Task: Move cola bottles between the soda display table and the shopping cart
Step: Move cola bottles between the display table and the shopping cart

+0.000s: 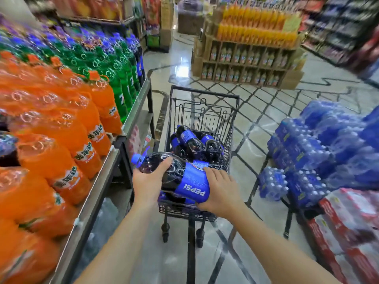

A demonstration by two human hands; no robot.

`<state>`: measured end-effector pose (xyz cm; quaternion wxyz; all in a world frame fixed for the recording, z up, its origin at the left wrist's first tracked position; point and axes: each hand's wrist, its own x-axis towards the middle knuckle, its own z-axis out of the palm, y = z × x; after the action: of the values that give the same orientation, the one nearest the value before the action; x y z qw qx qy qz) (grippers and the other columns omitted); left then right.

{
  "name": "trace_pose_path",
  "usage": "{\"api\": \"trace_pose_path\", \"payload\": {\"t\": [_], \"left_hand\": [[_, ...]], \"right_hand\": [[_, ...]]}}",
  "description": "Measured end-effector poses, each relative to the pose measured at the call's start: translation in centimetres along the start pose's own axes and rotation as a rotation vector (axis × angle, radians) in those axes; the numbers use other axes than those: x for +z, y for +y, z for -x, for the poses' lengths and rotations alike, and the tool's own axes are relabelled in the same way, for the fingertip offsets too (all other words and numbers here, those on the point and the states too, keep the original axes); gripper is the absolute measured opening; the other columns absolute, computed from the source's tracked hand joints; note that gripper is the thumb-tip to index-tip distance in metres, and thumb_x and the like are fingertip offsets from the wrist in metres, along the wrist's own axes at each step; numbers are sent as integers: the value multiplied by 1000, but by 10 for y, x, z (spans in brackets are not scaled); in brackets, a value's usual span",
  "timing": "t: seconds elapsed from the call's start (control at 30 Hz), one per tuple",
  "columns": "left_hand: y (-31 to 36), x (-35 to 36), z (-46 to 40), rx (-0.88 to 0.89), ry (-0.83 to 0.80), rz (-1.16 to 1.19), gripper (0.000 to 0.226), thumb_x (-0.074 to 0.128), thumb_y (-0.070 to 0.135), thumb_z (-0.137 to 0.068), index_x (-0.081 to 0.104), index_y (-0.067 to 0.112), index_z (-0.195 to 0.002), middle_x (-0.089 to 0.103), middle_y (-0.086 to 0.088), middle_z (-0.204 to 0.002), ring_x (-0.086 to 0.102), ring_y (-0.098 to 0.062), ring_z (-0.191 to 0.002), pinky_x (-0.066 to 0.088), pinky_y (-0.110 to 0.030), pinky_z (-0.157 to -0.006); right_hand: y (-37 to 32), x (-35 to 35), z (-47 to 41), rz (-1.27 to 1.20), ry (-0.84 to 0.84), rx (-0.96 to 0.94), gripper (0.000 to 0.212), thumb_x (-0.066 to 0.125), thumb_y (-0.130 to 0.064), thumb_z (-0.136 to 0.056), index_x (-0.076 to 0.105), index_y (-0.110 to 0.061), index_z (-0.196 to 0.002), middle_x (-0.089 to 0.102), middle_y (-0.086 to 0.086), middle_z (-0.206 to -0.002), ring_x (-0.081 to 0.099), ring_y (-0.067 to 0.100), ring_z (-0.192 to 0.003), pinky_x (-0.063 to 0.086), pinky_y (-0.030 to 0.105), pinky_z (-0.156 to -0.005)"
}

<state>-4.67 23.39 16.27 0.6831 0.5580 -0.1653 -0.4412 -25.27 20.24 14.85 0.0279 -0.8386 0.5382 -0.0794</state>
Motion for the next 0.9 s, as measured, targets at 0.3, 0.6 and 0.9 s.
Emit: {"api": "trace_pose_path", "payload": {"t": [0.3, 0.6, 0.9], "left_hand": [[20, -72, 131, 171, 270, -41, 67, 97, 52, -45, 79, 20, -101, 82, -3, -98, 79, -26, -95, 60, -51, -96], [40, -184, 273, 288, 576, -26, 60, 96, 45, -50, 76, 18, -99, 82, -2, -96, 78, -26, -95, 62, -47, -92], [72, -311, 357, 359, 756, 8, 63, 97, 43, -54, 79, 10, -105, 82, -4, -96, 79, -26, -95, 63, -43, -90]], "right_hand": [[-46, -36, 88, -35, -41, -267, 113, 64, -71, -48, 48, -16, -146, 62, 1, -132, 60, 29, -115, 51, 43, -94], [-136, -37, 184, -141, -80, -575, 106, 64, -70, -49, 50, -20, -142, 62, -5, -124, 60, 26, -111, 50, 39, -86], [-267, -41, 252, -189, -114, -772, 109, 58, -72, -50, 44, -23, -147, 60, -5, -133, 56, 27, -122, 48, 40, -96]]}}
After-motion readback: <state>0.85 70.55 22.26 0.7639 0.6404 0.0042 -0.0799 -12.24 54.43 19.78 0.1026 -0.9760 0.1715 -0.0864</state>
